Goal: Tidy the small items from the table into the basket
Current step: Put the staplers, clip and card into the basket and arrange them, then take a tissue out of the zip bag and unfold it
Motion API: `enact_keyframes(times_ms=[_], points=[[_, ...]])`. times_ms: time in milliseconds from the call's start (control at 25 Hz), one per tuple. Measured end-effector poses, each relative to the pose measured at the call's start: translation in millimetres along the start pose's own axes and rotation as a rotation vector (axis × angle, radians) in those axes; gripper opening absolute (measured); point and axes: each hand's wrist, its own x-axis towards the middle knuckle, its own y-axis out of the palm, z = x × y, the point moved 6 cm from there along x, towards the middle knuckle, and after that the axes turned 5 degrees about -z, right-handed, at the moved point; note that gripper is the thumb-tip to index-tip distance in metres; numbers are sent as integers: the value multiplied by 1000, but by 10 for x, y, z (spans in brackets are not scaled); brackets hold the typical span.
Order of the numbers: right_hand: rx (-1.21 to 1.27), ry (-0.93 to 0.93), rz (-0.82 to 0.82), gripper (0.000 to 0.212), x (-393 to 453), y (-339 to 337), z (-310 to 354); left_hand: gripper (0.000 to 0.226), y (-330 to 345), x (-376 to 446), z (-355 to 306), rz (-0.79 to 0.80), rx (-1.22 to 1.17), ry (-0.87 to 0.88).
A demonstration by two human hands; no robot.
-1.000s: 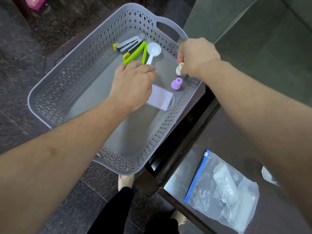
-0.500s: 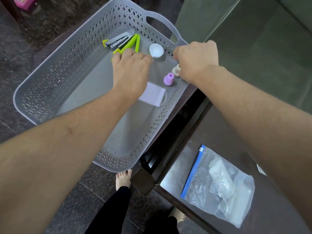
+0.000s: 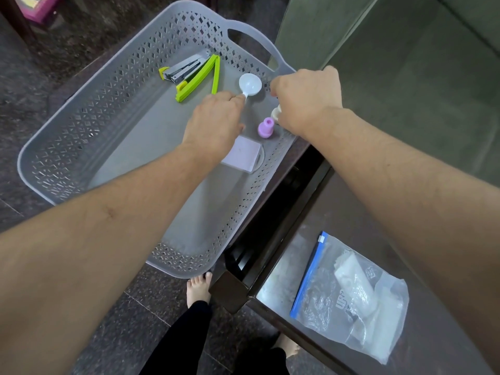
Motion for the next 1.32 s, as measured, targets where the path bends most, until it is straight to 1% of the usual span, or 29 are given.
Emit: enact_keyframes(times_ms=[80,240,360,440,520,600,680,760,880,1000,1160,1200,1240,1320], points=[[10,-11,-18,28,-2,-16,6,50,-35,-18,-5,-8,-22,-4],[60,4,-34,34,-30,-46,7,35,-231,-213,107,-169,-74,-84],[140,24,-38,40,-111,-80,-2,30,-326,-445,205,-221,-41,-140],[188,5,-88,40,-212,-136,-28,27,-443,-556,288,-265,10,-222],[223,-28,-165,37,-326,-207,-42,30,-573,-653,383,-297,16,-321],[280,-15,-260,35,-494,-274,-122,31,-655,-772,304,-326,-12,-343],[361,60,-417,35,-728,-293,-239,31,-700,-859,24,-342,-71,-304],[487,180,-547,37,-1018,-219,-325,29,-698,-943,-351,-336,-122,-249],[687,399,-611,37,-1543,38,-516,28,-557,-1107,-997,-307,-128,-114],[764,570,-592,41,-2129,331,-746,26,-310,-1310,-1560,-247,-147,0],[785,724,-444,42,-3021,865,-967,27,149,-1713,-2069,-80,-214,54],[787,783,-407,42,-3305,1016,-1040,30,321,-1830,-2174,5,-242,41],[806,860,-357,42,-3565,1165,-1093,35,495,-1931,-2211,106,-264,-12],[879,1044,-222,41,-4104,1521,-1171,48,890,-2126,-2161,315,-262,-195]])
